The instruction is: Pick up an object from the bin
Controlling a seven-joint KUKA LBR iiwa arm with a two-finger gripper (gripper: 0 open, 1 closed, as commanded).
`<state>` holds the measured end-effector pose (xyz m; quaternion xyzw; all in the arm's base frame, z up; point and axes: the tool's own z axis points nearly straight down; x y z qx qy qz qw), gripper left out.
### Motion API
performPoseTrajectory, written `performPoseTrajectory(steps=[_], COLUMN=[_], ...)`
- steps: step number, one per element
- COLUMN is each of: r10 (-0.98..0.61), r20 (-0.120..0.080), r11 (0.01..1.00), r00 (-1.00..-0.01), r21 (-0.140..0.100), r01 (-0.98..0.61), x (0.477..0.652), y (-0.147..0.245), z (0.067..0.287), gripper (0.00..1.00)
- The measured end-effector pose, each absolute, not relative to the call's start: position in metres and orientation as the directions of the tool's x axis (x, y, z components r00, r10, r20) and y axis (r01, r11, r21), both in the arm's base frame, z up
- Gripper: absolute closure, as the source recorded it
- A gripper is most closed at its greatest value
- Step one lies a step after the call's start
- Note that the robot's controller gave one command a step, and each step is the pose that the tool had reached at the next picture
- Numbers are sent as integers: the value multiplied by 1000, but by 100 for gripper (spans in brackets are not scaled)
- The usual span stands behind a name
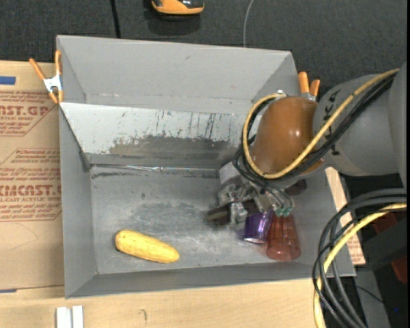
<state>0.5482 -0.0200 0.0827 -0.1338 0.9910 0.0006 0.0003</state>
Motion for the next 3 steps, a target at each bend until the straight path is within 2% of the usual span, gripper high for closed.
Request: performPoseTrajectory(steps=[1,2,3], r10=[-265,-257,-257], r20=[-1,-3,-3], r11=[964,966,966], r00=[-964,-966,-966], r21=[2,1,1], r01=[-265,-257,-257], x=[548,571,571], y=[-20,-3,-3], z=[83,185,185], gripper=[100,100,100])
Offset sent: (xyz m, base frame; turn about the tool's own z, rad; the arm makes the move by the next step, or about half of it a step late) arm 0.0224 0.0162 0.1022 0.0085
